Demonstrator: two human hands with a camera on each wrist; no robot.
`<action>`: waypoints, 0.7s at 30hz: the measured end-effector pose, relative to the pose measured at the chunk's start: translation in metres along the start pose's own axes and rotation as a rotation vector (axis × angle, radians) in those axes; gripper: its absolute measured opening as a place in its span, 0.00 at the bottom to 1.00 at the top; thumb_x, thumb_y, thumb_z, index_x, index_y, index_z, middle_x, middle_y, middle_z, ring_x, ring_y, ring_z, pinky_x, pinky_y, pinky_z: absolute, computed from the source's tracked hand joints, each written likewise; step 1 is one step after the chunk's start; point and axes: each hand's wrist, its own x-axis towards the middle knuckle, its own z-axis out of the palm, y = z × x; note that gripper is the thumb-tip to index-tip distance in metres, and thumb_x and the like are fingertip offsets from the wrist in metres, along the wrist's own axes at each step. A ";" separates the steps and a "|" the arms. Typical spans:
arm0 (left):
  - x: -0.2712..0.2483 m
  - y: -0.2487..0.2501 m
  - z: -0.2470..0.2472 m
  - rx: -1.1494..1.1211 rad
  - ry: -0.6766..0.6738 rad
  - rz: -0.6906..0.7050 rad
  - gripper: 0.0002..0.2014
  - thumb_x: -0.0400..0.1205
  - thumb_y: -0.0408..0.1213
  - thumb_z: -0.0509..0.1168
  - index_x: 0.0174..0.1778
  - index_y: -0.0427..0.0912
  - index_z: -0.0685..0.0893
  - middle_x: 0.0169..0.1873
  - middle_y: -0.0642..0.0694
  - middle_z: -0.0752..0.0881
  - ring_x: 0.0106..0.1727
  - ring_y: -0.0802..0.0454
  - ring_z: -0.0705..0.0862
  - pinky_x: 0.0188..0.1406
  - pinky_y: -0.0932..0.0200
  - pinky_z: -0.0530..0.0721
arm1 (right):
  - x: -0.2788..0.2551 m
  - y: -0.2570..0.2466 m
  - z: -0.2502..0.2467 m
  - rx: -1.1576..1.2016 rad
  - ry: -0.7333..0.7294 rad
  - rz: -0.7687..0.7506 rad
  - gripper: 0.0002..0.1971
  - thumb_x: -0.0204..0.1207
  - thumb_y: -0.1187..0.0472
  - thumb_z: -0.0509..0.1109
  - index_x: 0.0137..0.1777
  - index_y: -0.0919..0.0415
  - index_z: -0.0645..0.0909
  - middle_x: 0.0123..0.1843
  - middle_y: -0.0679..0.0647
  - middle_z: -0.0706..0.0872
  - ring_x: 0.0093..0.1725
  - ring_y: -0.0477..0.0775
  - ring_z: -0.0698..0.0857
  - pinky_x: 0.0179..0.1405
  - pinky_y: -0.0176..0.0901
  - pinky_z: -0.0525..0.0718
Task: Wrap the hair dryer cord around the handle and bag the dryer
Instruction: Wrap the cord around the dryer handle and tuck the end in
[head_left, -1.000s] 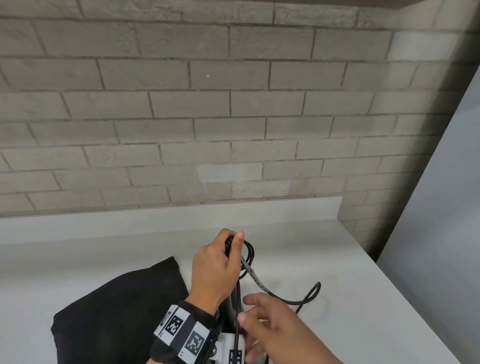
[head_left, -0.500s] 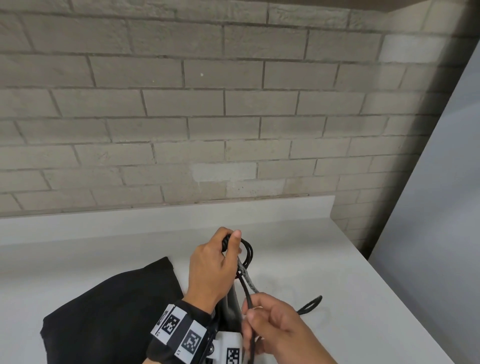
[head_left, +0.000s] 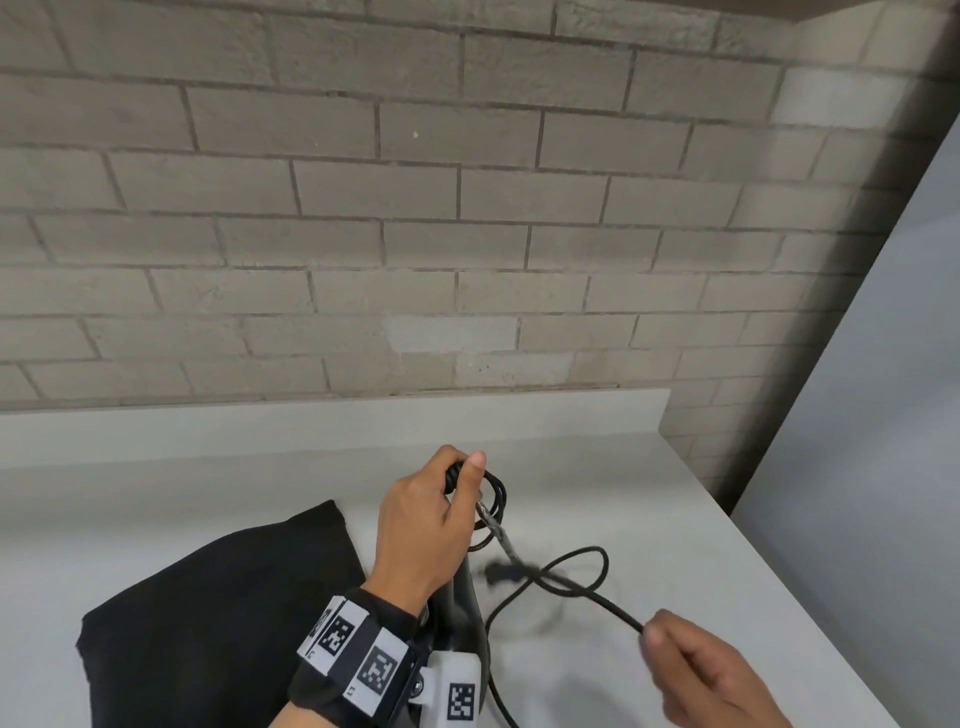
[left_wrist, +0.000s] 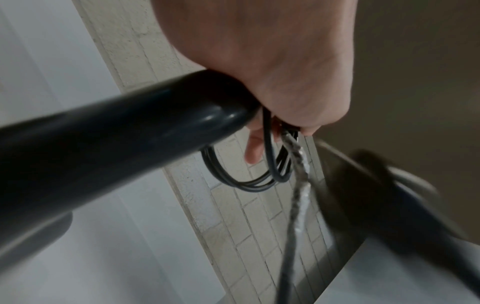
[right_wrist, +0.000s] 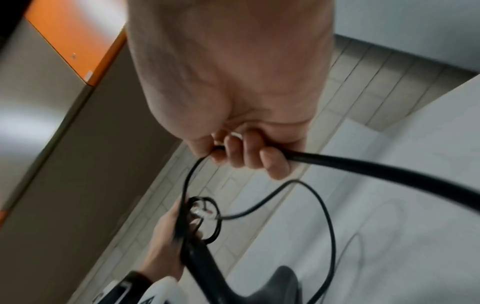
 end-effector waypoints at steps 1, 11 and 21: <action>0.000 0.000 0.000 -0.006 -0.002 -0.001 0.21 0.85 0.62 0.50 0.40 0.53 0.80 0.28 0.57 0.88 0.23 0.57 0.81 0.25 0.66 0.74 | -0.001 0.004 -0.006 0.011 0.032 -0.001 0.33 0.57 0.25 0.71 0.30 0.57 0.69 0.28 0.59 0.62 0.26 0.52 0.63 0.25 0.35 0.60; 0.001 -0.003 -0.009 -0.051 0.018 -0.041 0.17 0.87 0.53 0.55 0.38 0.49 0.80 0.27 0.56 0.87 0.25 0.61 0.81 0.27 0.70 0.74 | 0.013 0.051 -0.039 -0.322 0.044 0.059 0.15 0.76 0.53 0.75 0.28 0.47 0.78 0.27 0.48 0.78 0.29 0.45 0.75 0.34 0.35 0.71; 0.001 0.000 -0.007 -0.035 0.017 -0.054 0.19 0.88 0.58 0.52 0.36 0.55 0.77 0.26 0.55 0.87 0.24 0.62 0.81 0.28 0.63 0.75 | 0.053 -0.008 0.053 -0.539 0.170 -0.424 0.11 0.78 0.45 0.66 0.59 0.42 0.75 0.58 0.32 0.77 0.63 0.33 0.76 0.59 0.19 0.68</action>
